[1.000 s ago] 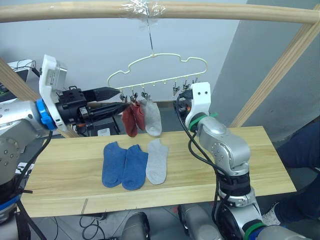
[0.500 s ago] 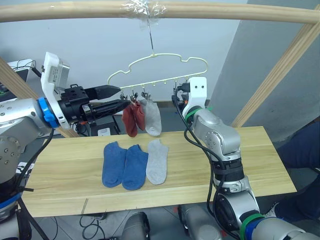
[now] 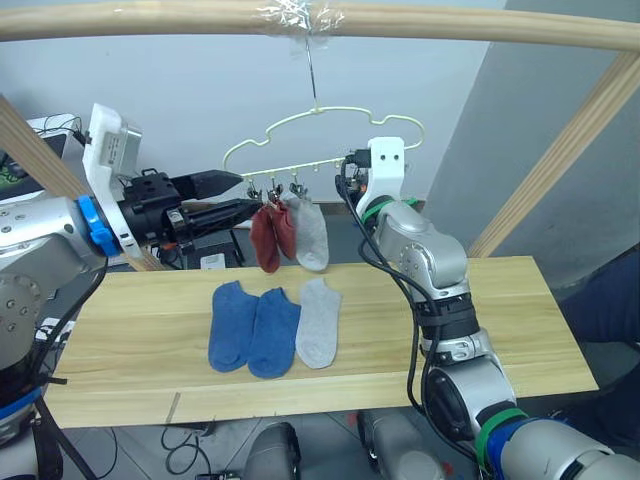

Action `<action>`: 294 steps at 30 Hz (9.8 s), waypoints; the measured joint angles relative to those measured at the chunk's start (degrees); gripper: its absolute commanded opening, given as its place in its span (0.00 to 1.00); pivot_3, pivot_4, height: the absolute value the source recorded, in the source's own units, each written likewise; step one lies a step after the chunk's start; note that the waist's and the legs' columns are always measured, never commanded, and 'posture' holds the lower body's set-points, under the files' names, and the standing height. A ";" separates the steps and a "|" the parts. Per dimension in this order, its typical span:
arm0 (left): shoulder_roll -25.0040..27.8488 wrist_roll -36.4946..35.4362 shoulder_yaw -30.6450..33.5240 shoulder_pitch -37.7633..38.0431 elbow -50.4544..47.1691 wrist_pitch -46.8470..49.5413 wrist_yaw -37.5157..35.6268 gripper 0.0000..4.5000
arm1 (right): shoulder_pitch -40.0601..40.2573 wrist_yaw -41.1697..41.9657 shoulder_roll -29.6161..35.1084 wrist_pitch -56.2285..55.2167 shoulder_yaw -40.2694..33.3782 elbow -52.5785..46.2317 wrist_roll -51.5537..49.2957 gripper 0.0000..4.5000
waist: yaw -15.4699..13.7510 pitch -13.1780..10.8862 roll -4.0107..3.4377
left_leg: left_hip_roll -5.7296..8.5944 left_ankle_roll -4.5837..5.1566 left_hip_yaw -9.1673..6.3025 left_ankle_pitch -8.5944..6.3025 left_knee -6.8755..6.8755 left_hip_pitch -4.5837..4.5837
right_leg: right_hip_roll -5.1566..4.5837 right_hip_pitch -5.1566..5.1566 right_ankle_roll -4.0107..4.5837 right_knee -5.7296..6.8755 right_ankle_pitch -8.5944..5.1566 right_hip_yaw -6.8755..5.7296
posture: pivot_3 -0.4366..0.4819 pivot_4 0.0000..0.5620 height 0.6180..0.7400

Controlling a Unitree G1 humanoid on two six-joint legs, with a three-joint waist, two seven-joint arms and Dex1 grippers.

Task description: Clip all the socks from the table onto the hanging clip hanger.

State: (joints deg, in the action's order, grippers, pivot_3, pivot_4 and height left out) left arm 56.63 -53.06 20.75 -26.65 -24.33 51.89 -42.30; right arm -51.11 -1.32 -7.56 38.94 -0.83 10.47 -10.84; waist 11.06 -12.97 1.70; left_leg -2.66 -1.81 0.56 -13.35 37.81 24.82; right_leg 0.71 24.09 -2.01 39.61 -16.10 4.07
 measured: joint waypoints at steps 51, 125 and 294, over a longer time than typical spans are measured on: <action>-0.14 -0.54 1.49 1.36 -0.57 0.08 2.95 0.58 | -3.55 -2.32 0.55 -0.86 -1.37 4.14 0.65 0.00 | 0.03 0.01 0.01 | -0.01 0.00 -0.01 0.00 0.01 0.01 | 0.00 0.00 0.01 0.03 0.01 -0.01 | 0.27 0.35 1.00; -40.27 55.76 -36.47 -3.71 47.93 -19.42 16.27 1.00 | -3.94 -3.78 0.86 5.37 -1.41 -2.19 0.64 0.00 | 1.65 0.00 0.00 | 0.01 0.01 0.08 0.01 0.05 0.00 | -0.08 0.03 0.01 0.24 0.01 0.01 | 0.16 0.40 1.00; -10.00 10.68 -11.39 -13.59 9.37 1.05 -12.87 0.64 | 7.64 -9.23 0.11 24.03 0.72 -26.25 0.73 0.53 | 3.15 0.00 -0.02 | 0.00 0.02 -0.04 0.02 -0.08 0.08 | -0.01 0.03 -0.01 -0.09 -0.01 0.02 | 0.19 0.37 1.00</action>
State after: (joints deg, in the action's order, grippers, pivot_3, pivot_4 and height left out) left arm 46.62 -42.38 9.36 -40.23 -14.96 52.93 -55.18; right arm -43.47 -10.55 -7.44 62.97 -0.11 -15.77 -10.12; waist 14.21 -12.97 1.69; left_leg -2.66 -1.79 0.52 -13.33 37.73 24.91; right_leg 0.69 24.13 -2.02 39.53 -16.11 4.08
